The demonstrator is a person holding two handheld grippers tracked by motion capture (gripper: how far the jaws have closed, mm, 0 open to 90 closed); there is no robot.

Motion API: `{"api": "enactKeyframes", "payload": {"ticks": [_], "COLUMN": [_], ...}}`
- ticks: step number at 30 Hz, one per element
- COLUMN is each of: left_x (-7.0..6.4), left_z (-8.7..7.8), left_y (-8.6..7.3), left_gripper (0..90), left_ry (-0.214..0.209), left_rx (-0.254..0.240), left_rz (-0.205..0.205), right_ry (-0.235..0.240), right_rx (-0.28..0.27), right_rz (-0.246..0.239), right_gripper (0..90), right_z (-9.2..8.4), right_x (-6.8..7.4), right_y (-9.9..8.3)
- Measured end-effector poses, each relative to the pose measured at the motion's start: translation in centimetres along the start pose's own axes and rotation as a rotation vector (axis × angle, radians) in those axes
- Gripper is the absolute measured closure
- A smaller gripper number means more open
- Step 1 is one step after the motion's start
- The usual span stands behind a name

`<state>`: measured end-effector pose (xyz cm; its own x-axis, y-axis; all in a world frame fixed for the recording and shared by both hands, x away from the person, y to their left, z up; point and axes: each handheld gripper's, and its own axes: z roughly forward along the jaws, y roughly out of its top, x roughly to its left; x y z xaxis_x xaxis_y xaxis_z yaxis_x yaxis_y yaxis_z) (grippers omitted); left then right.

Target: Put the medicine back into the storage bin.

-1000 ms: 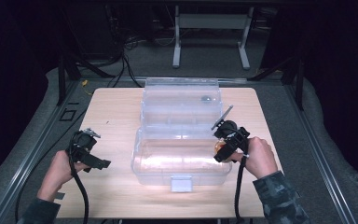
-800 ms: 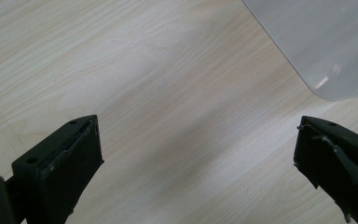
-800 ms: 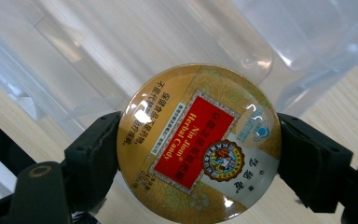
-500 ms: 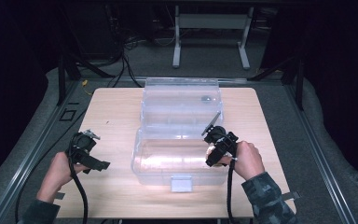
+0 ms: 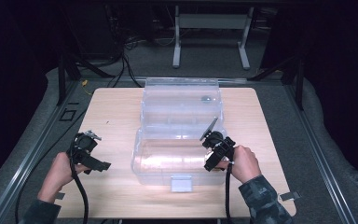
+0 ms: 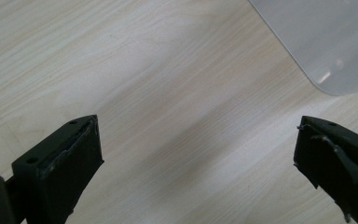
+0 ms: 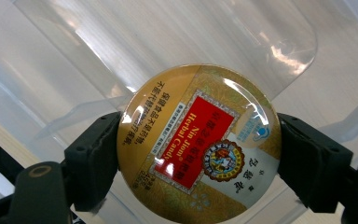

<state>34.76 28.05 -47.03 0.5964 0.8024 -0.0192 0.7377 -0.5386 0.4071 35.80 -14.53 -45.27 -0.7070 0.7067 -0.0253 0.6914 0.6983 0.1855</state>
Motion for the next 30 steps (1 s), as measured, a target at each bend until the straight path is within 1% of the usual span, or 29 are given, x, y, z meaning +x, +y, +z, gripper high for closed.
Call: {"api": "enactKeyframes", "payload": {"ticks": [4, 7, 11, 15, 19, 20, 21, 22, 26, 30], "left_x": [0.0, -0.1, -0.1, -0.1, -0.1, -0.1, -0.1, -0.1, 0.0, 0.0], "left_z": [0.0, 0.1, 0.1, 0.2, 0.1, 0.1, 0.1, 0.1, 0.0, -0.1], "left_y": [0.0, 0.1, 0.1, 0.1, 0.1, 0.1, 0.0, 0.0, 0.0, 0.0], "left_gripper": [0.7, 0.7, 0.7, 0.7, 0.7, 0.7, 0.7, 0.7, 0.7, 0.7], "left_ry": [0.000, -0.001, -0.005, -0.004, -0.004, -0.005, -0.004, -0.005, -0.004, -0.007], "left_rx": [0.002, 0.003, 0.003, 0.005, 0.006, 0.006, 0.007, 0.007, 0.006, 0.000], "left_rz": [0.002, 0.001, 0.002, 0.004, 0.002, 0.001, 0.001, 0.001, 0.004, -0.002], "right_ry": [-0.001, 0.009, 0.012, 0.013, 0.015, 0.015, 0.015, 0.013, 0.005, 0.007], "right_rx": [0.006, 0.006, 0.015, 0.016, 0.030, 0.027, 0.032, 0.029, -0.002, -0.042], "right_rz": [0.000, 0.009, 0.010, 0.011, 0.006, 0.007, 0.010, 0.011, 0.012, 0.013], "right_gripper": [19.8, 19.8, 19.7, 19.6, 19.3, 18.9, 16.5, 14.1, 13.6, 12.7], "right_z": [0.3, 0.4, 0.6, 0.6, 0.8, 0.9, 0.9, 0.8, -0.2, -1.4], "right_x": [-0.1, -0.1, -0.1, -0.1, -0.1, -0.1, -0.1, -0.1, -0.3, -0.4], "right_y": [-0.1, -0.2, -0.3, -0.3, -0.2, -0.2, -0.2, -0.2, -0.2, -0.3]}}
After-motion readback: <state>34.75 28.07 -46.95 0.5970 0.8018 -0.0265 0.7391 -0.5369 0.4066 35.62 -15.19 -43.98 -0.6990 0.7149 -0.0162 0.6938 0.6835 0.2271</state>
